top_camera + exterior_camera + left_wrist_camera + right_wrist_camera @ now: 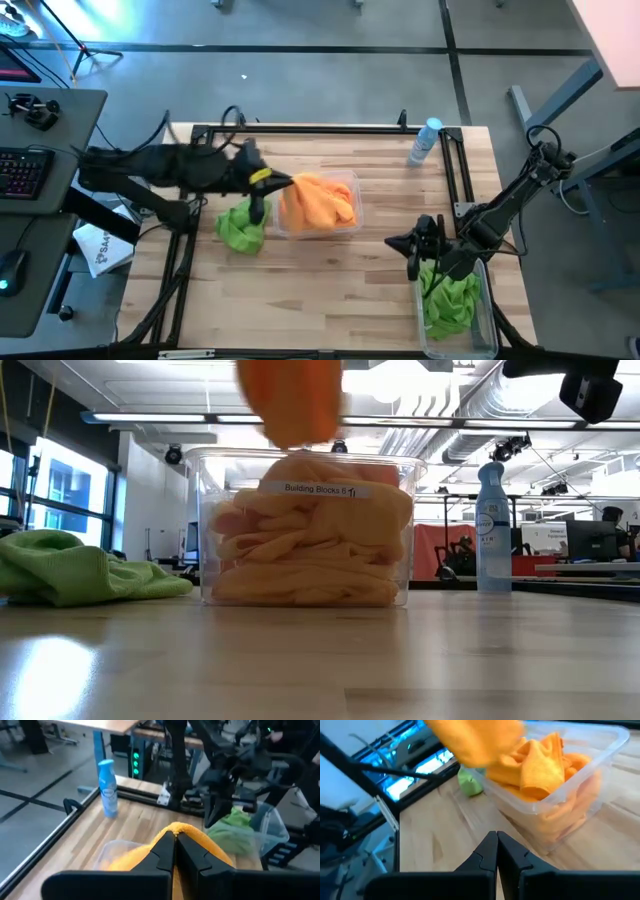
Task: Sort microfiber towel by color & place in baskets
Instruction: Put the yellow microfiber cloth into the top transparent bin
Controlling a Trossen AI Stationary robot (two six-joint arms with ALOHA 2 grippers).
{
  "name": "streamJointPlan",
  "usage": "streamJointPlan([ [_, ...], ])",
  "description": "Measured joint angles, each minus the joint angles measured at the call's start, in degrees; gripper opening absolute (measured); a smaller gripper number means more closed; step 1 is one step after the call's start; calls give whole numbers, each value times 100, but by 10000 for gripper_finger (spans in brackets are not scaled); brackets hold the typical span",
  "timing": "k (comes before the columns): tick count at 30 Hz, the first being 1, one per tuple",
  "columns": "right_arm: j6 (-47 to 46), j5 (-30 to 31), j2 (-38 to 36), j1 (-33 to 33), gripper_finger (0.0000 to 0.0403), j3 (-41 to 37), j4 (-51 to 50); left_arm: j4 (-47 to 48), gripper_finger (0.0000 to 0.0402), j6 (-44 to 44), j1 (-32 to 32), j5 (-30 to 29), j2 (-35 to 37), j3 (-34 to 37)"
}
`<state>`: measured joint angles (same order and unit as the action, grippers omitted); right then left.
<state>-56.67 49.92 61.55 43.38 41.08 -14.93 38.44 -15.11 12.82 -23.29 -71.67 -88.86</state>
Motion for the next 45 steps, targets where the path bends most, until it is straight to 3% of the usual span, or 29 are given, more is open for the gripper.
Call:
streamJointPlan([
  [6,-265,403,-1,-2,0,0,36,378,0,185,-699,1067,-262,0],
  [11,-348,558,-1,-32,0,0,36,1726,0,189,-999,1042,-453,4],
  [13,-390,551,1,-74,0,0,35,1815,0,229,-1135,1010,-508,7],
  [17,-388,547,88,-241,0,0,36,1075,0,609,-1358,1150,-732,4],
  [22,-500,442,374,-513,0,0,42,-240,0,1285,-1442,2068,-1361,0],
  [25,-499,218,587,-631,0,0,193,-308,0,1459,-1436,2177,-1822,0],
  [29,-502,2,784,-671,0,-2,403,40,0,1104,-1442,2162,-2462,2],
  [35,-498,-62,817,-660,0,-2,646,569,0,-488,-1544,2096,-3387,2],
  [45,-482,-88,817,-660,0,-2,615,360,0,-2215,-1656,2028,-4287,-13],
])
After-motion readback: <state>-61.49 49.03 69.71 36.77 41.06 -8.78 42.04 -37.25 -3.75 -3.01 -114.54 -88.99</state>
